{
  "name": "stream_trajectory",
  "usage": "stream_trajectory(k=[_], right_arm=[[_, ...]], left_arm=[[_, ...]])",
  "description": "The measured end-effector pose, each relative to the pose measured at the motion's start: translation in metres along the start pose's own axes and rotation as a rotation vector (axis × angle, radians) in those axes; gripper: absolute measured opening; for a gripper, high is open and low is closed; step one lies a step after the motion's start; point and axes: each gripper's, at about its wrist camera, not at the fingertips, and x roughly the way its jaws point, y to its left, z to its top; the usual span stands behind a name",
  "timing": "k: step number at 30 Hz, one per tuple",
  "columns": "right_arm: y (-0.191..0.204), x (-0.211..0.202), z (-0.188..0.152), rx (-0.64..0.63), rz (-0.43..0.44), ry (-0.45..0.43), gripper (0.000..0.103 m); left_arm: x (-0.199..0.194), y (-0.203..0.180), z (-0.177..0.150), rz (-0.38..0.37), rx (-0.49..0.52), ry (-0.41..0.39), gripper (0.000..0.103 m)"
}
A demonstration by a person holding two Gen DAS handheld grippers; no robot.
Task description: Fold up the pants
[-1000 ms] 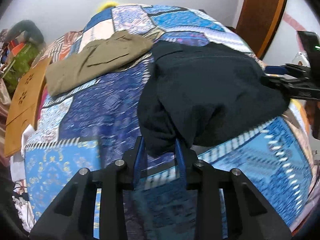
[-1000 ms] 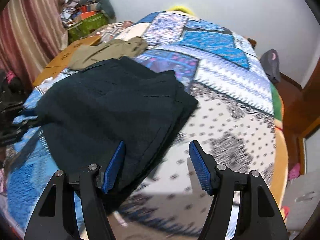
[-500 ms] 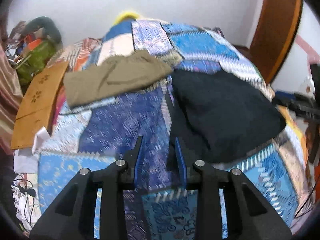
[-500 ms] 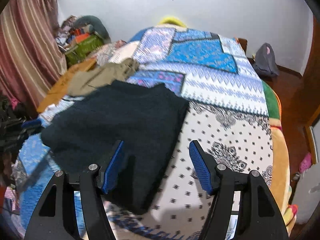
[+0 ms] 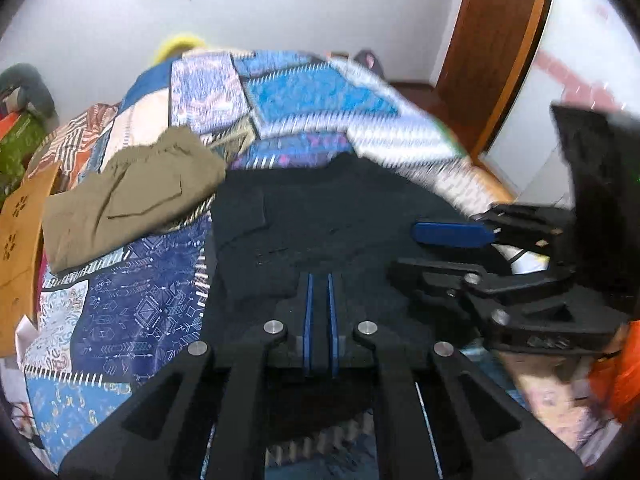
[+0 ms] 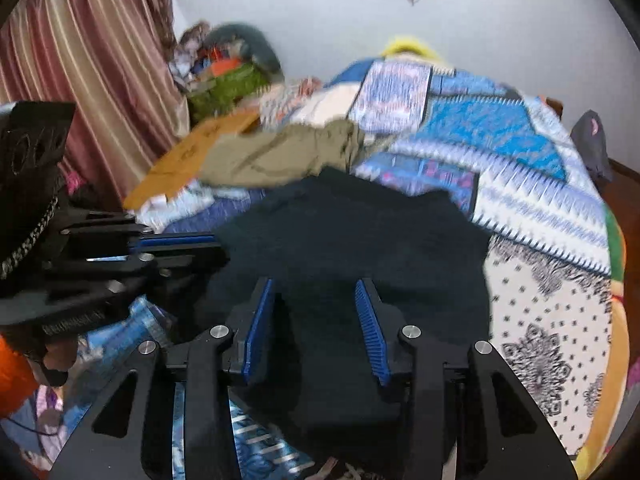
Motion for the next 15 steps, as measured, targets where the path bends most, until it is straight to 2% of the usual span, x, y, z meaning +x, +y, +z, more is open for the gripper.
stream_trajectory(k=[2,5,11,15], right_arm=[[-0.003,0.011,-0.006,-0.008,-0.001,0.052,0.034],[-0.006,0.012,-0.014,-0.023,0.001,0.076,0.032],[-0.01,-0.008,-0.031,-0.035,-0.046,0.069,0.031],[-0.013,-0.022,-0.043,-0.011,-0.052,0.058,0.031]], left_arm=[[0.02,0.007,-0.004,0.018,0.005,0.037,0.005],[0.032,0.017,-0.009,-0.019,-0.007,0.054,0.005],[0.021,0.01,-0.022,0.024,0.063,0.033,0.004],[0.007,0.013,-0.031,0.031,0.056,0.016,0.004]])
